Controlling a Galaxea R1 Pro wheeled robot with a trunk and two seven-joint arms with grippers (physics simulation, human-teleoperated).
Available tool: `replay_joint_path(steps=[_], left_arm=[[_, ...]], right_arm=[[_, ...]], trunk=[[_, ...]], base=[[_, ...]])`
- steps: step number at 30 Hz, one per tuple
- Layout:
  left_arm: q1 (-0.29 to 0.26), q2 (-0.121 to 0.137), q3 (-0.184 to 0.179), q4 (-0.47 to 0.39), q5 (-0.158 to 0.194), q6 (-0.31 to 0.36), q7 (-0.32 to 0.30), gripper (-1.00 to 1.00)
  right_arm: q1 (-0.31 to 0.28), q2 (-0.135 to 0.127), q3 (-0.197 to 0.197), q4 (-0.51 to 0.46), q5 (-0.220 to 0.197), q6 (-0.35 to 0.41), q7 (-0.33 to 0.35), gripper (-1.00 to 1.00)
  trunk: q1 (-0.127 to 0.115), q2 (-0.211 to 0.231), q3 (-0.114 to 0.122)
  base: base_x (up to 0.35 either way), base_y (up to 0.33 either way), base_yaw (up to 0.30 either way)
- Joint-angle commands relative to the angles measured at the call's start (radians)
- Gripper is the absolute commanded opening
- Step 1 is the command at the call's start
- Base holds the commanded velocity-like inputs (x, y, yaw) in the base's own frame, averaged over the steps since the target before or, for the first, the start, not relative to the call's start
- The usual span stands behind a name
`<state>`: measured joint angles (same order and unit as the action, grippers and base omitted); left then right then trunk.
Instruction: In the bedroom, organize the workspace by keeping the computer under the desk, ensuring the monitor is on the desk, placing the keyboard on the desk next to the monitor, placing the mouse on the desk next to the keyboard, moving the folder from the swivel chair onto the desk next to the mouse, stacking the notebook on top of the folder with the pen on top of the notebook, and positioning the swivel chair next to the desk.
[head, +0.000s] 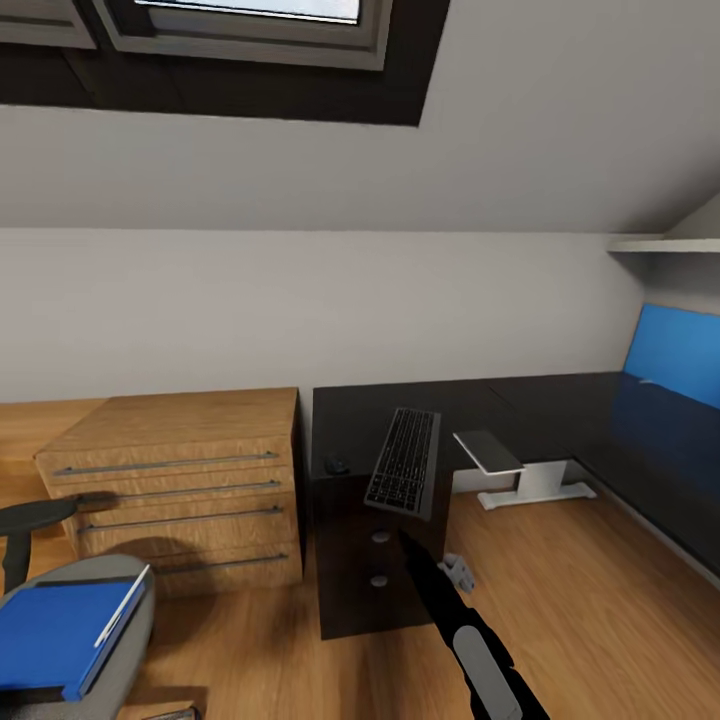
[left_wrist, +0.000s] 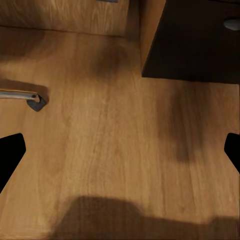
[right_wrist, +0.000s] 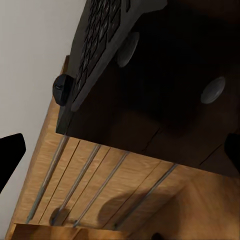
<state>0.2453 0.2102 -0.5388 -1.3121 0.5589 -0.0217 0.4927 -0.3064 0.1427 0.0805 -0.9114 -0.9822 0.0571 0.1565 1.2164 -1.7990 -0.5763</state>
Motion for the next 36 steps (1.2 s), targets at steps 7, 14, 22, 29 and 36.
replay_joint_path(steps=[7, 14, 22, 29, 36], left_arm=[[0.000, 0.001, -0.004, 0.011, 0.010, -0.003, 0.006, 1.00], [0.000, 0.003, -0.003, 0.021, 0.011, -0.005, 0.005, 1.00], [0.000, 0.002, -0.001, 0.058, 0.009, -0.009, 0.009, 1.00], [0.000, 0.002, -0.003, 0.066, 0.009, -0.010, 0.009, 1.00], [0.000, 0.002, -0.003, 0.069, 0.006, -0.010, 0.008, 1.00]], right_arm=[[0.000, 0.000, -0.001, -0.001, -0.009, 0.004, 0.006, 1.00], [0.001, 0.000, -0.001, -0.003, -0.009, 0.004, 0.015, 1.00], [0.001, 0.001, 0.001, -0.003, -0.008, 0.003, 0.021, 1.00], [0.001, 0.004, 0.001, -0.001, -0.012, 0.010, 0.019, 1.00], [0.001, 0.006, 0.001, 0.000, -0.013, 0.011, 0.018, 1.00]], trunk=[[0.027, -0.050, -0.023], [0.035, -0.064, -0.029], [0.035, -0.064, -0.029], [0.035, -0.064, -0.029], [0.035, -0.064, -0.029]], base=[[0.000, 0.000, 0.000], [0.000, 0.000, 0.000], [0.009, 0.001, 0.000], [0.152, 0.030, 0.000], [0.122, 0.026, 0.000]])
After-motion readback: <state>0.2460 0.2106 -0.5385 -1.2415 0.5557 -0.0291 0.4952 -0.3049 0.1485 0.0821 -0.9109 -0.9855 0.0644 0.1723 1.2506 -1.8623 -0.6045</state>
